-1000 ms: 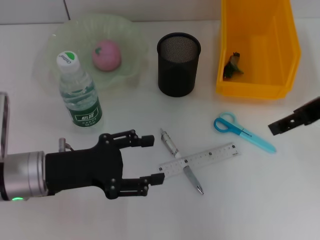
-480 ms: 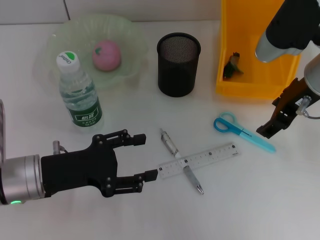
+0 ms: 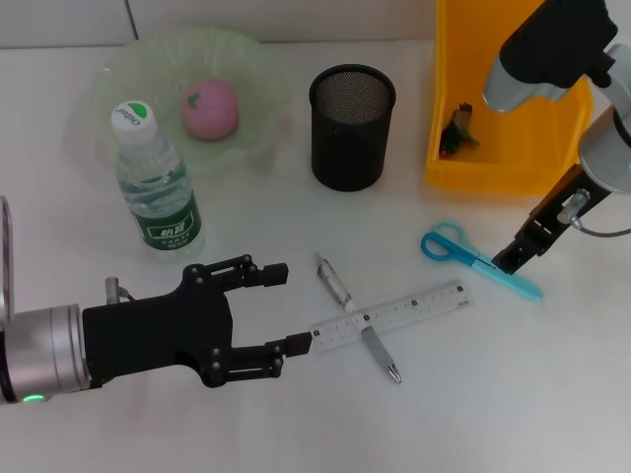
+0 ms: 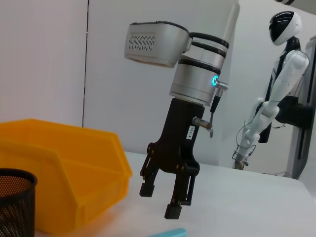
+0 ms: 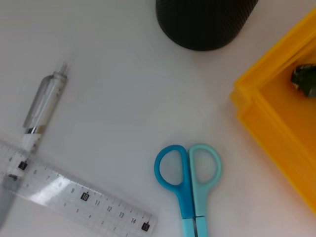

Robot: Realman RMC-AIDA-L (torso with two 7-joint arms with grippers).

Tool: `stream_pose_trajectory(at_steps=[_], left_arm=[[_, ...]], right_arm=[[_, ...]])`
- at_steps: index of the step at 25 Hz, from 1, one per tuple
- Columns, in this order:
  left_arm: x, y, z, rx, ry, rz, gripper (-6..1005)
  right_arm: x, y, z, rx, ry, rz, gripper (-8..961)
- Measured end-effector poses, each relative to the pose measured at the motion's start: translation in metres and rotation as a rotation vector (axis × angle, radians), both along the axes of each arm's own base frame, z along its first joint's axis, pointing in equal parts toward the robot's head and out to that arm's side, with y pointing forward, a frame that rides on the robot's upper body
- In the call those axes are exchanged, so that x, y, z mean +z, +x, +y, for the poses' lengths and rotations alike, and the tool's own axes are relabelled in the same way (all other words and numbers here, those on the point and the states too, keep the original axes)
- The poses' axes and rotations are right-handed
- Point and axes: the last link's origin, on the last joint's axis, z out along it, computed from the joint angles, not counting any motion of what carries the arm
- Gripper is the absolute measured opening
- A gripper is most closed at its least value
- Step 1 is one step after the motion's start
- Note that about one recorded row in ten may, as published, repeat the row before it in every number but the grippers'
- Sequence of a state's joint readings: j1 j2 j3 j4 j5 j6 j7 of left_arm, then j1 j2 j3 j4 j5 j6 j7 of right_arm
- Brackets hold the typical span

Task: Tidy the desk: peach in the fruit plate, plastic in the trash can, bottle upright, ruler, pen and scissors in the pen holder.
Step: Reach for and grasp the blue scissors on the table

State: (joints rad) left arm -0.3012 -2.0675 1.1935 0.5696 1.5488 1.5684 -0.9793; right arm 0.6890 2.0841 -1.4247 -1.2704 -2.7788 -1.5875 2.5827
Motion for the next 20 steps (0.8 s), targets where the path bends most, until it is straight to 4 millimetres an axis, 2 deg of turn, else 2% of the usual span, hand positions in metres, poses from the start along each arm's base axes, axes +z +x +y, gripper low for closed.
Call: stream_pose_trajectory(at_steps=[12, 20], left_arm=[[-0.003, -0.001, -0.001, 0.000, -0.006, 0.008, 783], [-0.003, -0.001, -0.001, 0.004, -0.006, 0.008, 783]], right_arm=[[-0.021, 0.007, -0.002, -0.022, -0.027, 0.009, 797], [-0.025, 0.009, 0.000, -0.030, -0.006, 0.015, 791]])
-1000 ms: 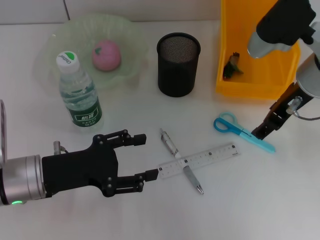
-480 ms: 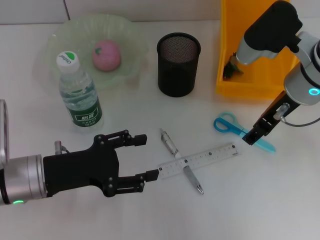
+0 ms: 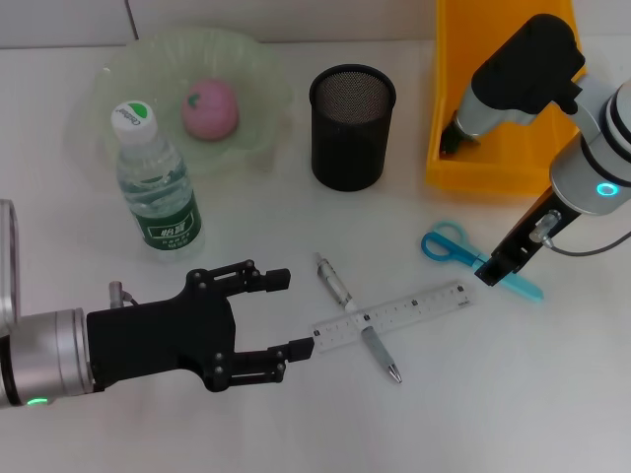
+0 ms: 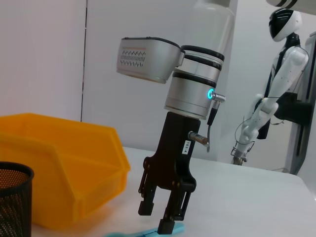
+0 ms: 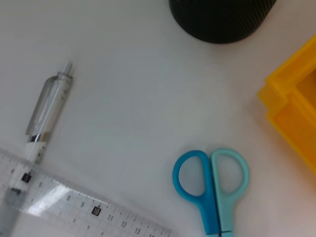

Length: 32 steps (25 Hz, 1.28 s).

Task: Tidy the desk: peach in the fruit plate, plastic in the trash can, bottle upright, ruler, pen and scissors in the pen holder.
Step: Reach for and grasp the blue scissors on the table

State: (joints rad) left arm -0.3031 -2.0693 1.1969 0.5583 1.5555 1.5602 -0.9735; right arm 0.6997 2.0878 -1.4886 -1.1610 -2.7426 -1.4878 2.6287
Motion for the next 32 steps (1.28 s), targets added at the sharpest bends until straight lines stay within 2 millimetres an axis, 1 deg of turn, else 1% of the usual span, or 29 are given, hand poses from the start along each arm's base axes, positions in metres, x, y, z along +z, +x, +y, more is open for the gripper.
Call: stream_pose_trajectory(at_steps=[8, 12, 28, 32], left_arm=[[-0.001, 0.001, 0.001, -0.006, -0.002, 0.004, 783], [-0.001, 0.001, 0.001, -0.007, -0.003, 0.003, 783], [-0.003, 0.000, -0.001, 0.001, -0.012, 0.000, 783], [-0.003, 0.001, -0.002, -0.001, -0.015, -0.004, 783]], right_arm=[[-0.003, 0.000, 0.001, 0.000, 0.002, 0.014, 592], [-0.006, -0.001, 0.000, -0.005, -0.002, 0.033, 437], [-0.011, 0.004, -0.002, -0.008, -0.026, 0.006, 425], [-0.011, 0.005, -0.002, -0.009, -0.024, 0.002, 366]])
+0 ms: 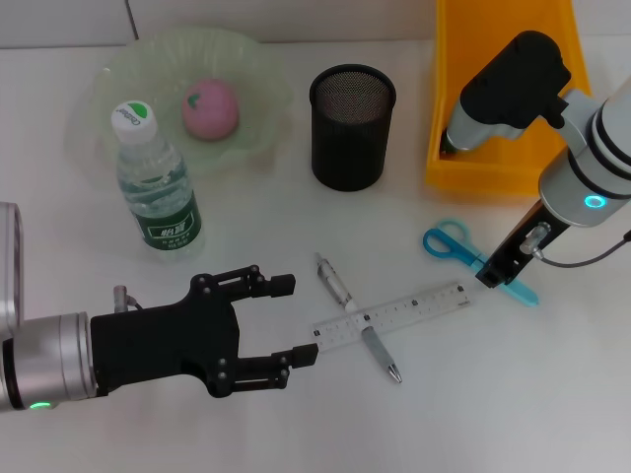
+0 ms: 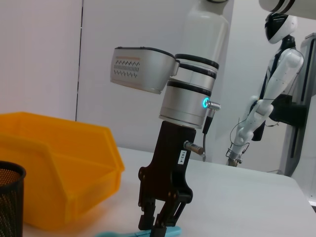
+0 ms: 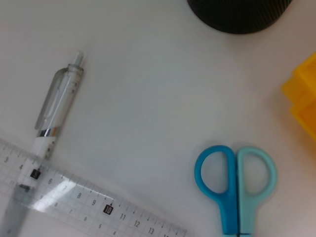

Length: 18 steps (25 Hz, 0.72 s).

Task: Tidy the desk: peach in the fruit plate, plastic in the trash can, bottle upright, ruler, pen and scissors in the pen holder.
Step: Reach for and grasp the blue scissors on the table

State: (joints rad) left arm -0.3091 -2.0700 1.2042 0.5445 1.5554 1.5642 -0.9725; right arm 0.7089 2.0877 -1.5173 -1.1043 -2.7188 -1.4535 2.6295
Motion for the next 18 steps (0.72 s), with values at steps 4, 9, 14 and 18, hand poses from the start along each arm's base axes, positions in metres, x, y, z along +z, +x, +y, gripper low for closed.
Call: stream_pose_trajectory(at_steps=[4, 9, 14, 18], left_arm=[[0.0003, 0.0012, -0.0005, -0.004, -0.003, -0.007, 783], [0.0011, 0.0028, -0.0009, -0.009, -0.006, -0.019, 783], [0.0013, 0.0028, -0.0006, -0.010, -0.006, -0.018, 783], [0.0017, 0.0024, -0.0001, -0.007, -0.003, -0.016, 783]], right_arm=[[0.0003, 0.0008, 0.0003, 0.000, 0.002, -0.004, 317], [0.0000, 0.0017, 0.0003, -0.003, 0.003, -0.005, 292], [-0.0012, 0.0047, -0.0004, -0.011, 0.002, -0.008, 260], [-0.0022, 0.0063, -0.0004, -0.017, 0.000, -0.010, 231]])
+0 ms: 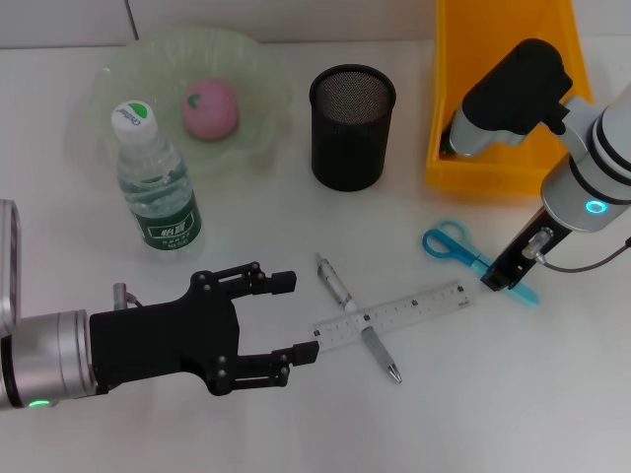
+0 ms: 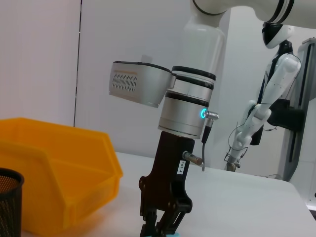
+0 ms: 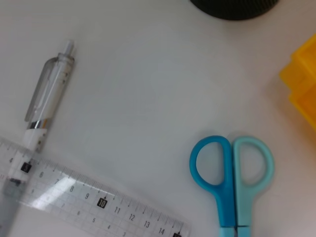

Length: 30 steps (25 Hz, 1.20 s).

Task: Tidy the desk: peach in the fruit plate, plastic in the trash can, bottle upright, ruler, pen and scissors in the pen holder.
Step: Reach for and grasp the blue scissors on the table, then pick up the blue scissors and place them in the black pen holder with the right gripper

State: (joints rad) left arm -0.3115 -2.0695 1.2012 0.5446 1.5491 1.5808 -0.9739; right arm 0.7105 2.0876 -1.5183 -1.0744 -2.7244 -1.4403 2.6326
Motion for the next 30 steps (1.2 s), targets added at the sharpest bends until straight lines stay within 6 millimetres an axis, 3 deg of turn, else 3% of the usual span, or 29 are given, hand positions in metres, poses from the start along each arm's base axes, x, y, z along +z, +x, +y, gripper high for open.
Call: stream_pose_trajectory(at_steps=[11, 14, 16, 17, 18, 23, 30], left_arm=[[0.001, 0.001, 0.003, -0.003, 0.006, 0.000, 783], [0.001, 0.002, 0.003, -0.009, 0.007, -0.001, 783], [0.002, 0.003, 0.004, -0.012, 0.007, -0.002, 783], [0.001, 0.003, 0.004, -0.013, 0.007, -0.002, 783], [0.001, 0.003, 0.004, -0.014, 0.007, -0.002, 783], [0.000, 0.004, 0.005, -0.014, 0.003, -0.003, 783], [-0.002, 0.005, 0.004, -0.025, 0.003, 0.001, 783]], right_arm=[[0.010, -0.011, 0.000, 0.023, 0.044, 0.037, 202], [0.028, -0.027, -0.002, 0.055, 0.086, 0.069, 202], [0.047, -0.042, -0.005, 0.071, 0.113, 0.108, 202], [0.066, -0.057, -0.009, 0.094, 0.144, 0.153, 202], [0.066, -0.057, -0.009, 0.094, 0.144, 0.153, 202], [0.104, -0.081, -0.008, 0.263, 0.328, 0.258, 201], [0.091, -0.082, 0.021, 0.558, 0.629, 0.711, 201]])
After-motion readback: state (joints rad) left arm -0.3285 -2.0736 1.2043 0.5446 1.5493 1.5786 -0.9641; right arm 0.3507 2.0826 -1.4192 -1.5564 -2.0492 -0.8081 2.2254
